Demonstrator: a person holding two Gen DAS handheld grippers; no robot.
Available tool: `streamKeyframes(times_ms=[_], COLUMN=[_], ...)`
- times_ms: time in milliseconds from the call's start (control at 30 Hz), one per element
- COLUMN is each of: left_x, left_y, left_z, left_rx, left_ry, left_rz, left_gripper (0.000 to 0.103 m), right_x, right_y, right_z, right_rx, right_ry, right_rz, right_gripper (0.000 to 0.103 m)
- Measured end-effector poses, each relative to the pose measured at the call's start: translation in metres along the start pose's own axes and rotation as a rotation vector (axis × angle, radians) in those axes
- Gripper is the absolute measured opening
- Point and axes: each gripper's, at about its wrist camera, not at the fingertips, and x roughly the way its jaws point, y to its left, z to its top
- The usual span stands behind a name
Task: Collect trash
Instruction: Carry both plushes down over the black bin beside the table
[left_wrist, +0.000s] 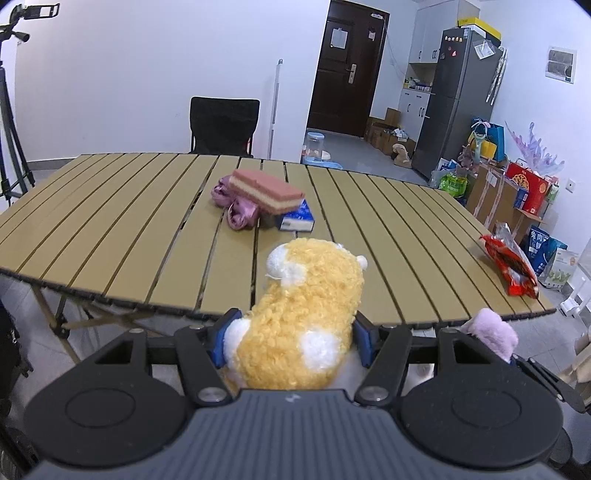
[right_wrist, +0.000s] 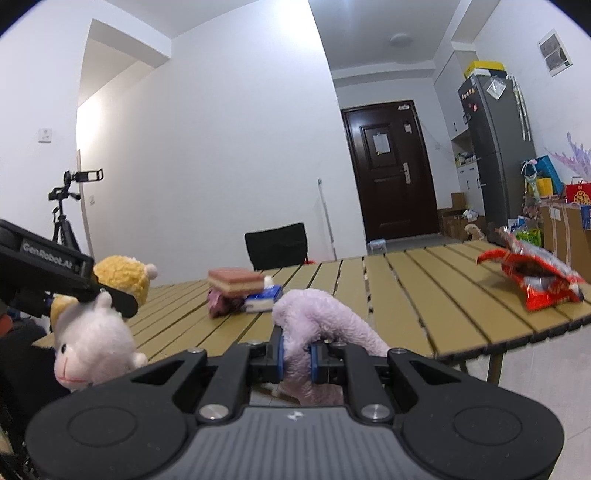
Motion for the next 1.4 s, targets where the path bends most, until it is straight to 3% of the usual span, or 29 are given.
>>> streamKeyframes(times_ms=[367,700,1033,1400], left_x=[-0.037,-0.041,-0.006,0.037], left_y=[0.023,0.05,0.075,0.095], left_z=[-0.057,-0.099,-0.135,-0.152], left_rx=[-0.007,-0.005,-0.042,-0.078], left_ry=[0.021,0.059,0.143,0.221], left_rz=[0.032,0.081,0.106,0.132], left_gripper=[0.062,0.062,0.062,0.062], right_x=[-0.032,-0.042,-0.031,-0.012], right_y=[0.023,0.033,0.03,0.02], right_z=[-0.048,-0.092,-0.116,-0.131], right_rx=[0.019,0.024,0.016,0.023], right_ry=[0.134,0.275,0.369,0.435], right_rz=[0.017,0.034,0.001,-0.052], right_gripper=[0.012,0.012,0.012,0.012])
